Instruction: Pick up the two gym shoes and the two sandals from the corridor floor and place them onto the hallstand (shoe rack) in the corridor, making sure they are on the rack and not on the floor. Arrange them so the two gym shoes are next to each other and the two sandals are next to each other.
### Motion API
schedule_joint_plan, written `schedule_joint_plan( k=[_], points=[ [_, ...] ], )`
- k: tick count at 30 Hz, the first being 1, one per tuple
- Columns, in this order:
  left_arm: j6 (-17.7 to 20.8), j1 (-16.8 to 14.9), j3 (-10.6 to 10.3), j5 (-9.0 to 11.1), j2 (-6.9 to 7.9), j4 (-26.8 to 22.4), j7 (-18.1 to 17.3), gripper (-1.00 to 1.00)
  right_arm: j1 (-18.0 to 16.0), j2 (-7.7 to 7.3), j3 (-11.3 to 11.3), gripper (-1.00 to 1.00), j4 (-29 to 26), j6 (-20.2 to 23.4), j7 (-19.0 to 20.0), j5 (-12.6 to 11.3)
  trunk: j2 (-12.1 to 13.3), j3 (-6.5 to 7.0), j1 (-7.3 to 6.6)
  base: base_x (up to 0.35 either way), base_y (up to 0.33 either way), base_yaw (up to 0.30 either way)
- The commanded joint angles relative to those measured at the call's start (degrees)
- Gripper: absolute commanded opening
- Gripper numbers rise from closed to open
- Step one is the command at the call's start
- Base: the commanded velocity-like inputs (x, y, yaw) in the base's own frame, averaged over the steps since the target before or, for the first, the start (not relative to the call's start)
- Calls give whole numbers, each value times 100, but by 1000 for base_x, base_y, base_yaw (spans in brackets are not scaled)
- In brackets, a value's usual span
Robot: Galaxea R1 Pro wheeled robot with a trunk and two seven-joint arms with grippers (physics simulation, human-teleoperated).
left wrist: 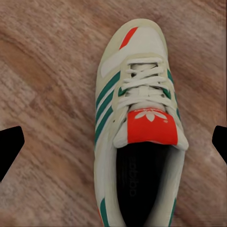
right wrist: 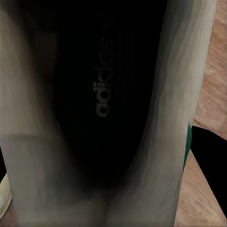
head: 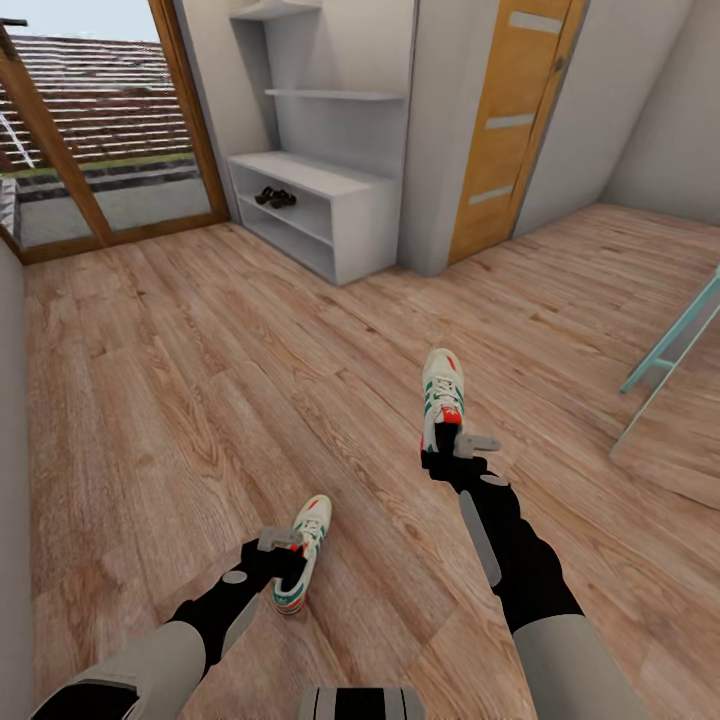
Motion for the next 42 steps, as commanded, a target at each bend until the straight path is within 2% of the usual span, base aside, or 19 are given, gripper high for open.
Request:
schedule_joint_plan(
  k=[1, 13, 19, 28, 42],
  points=[
    [-21, -3, -13, -44, 0, 6, -5, 100, -3, -2, 10, -100, -6, 19, -52, -62, -2, -8, -1, 0, 0, 0],
    [-26, -2, -24, -66, -2, 117, -120, 100, -3, -2, 10, -100, -6, 19, -52, -62, -2, -17, -1, 0, 0, 0],
    [-27, -2, -33, -72, -4, 164, -133, 100, -3, -2, 10, -100, -6, 19, -52, -62, -10, -191, 14, 0, 0, 0],
    [-23, 2, -34, -72, 3, 167, -134, 100, -3, -2, 10, -100, -9, 19, -52, -62, -10, -227, 14, 0, 0, 0],
    [-26, 2, -34, -74, 4, 166, -134, 100, -3, -2, 10, -100, -7, 19, -52, -62, -28, -654, 50, 0, 0, 0]
  ],
)
